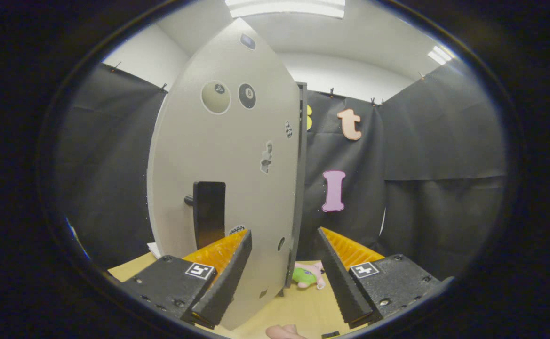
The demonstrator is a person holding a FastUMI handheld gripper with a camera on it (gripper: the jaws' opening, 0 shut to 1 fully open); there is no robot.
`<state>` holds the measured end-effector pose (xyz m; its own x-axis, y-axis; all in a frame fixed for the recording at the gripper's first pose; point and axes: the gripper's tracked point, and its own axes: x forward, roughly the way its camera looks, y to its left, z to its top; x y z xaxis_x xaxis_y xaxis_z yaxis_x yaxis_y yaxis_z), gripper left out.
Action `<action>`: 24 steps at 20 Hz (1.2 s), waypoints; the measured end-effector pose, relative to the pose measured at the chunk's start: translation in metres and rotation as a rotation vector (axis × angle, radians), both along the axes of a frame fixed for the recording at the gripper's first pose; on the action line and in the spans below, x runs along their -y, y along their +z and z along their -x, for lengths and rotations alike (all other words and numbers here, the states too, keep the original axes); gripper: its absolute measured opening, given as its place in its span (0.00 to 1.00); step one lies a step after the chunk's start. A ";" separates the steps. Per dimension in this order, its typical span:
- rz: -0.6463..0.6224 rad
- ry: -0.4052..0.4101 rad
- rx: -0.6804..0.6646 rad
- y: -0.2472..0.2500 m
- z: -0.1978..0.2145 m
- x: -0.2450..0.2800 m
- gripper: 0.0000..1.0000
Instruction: Open the shoe cabinet door, grab the shoes and put them into the shoe cabinet, then close the shoe cabinet door.
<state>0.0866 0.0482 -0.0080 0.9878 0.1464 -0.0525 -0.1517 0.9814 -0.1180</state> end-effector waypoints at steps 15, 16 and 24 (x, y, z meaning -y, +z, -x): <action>-0.016 0.165 -0.058 -0.066 -0.013 -0.199 1.00; -0.029 0.160 -0.057 -0.067 -0.012 -0.199 1.00; -0.100 0.095 -0.029 -0.046 0.004 -0.155 0.99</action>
<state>0.0829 0.2032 -0.0541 0.9674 0.2455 -0.0615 -0.2468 0.9690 -0.0143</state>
